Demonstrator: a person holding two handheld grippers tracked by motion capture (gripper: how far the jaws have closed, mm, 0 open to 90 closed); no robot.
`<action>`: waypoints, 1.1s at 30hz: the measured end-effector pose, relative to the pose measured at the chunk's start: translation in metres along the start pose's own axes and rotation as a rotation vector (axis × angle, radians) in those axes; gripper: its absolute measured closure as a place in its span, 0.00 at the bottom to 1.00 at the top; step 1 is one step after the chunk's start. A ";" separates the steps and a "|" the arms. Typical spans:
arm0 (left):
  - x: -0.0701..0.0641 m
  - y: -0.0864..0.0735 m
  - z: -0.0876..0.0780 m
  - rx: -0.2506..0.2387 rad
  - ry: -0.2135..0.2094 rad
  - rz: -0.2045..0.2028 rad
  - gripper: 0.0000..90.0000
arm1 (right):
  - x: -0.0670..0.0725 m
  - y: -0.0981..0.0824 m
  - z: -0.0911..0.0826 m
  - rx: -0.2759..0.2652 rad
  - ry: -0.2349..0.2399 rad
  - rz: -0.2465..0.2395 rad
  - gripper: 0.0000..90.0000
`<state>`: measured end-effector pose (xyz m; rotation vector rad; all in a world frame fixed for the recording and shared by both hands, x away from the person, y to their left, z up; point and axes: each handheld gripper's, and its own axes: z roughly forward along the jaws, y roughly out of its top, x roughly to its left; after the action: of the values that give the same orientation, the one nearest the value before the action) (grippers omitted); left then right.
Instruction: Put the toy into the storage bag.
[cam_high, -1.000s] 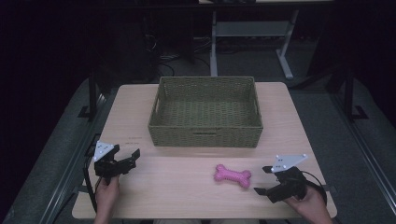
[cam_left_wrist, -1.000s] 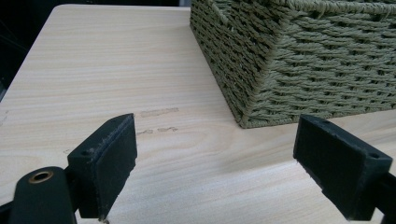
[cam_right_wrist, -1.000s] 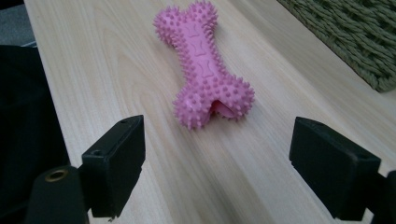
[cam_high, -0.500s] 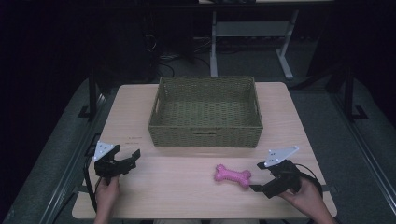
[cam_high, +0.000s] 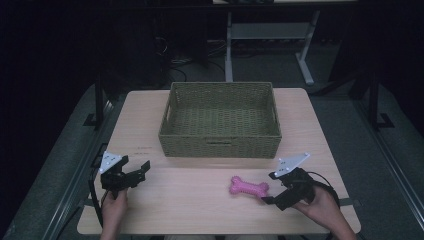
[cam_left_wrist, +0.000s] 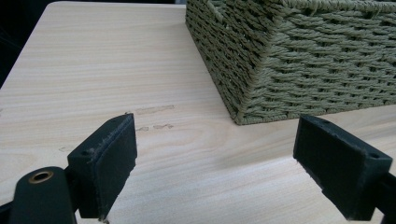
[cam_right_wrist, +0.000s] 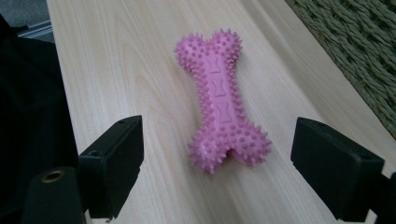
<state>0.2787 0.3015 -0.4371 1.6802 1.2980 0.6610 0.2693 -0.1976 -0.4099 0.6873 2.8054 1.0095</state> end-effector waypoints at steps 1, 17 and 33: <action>0.000 0.000 0.000 0.000 0.000 0.000 0.14 | 0.001 0.001 0.001 0.000 0.004 -0.003 0.19; 0.002 0.000 0.000 0.002 -0.003 -0.003 0.14 | 0.003 0.027 0.020 0.051 0.045 -0.085 0.22; 0.002 0.000 0.000 0.001 -0.006 -0.007 0.14 | -0.011 0.038 0.047 0.151 0.088 -0.102 0.31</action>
<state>0.2792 0.3035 -0.4371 1.6766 1.2994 0.6503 0.3044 -0.1490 -0.4237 0.5186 2.9819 0.8377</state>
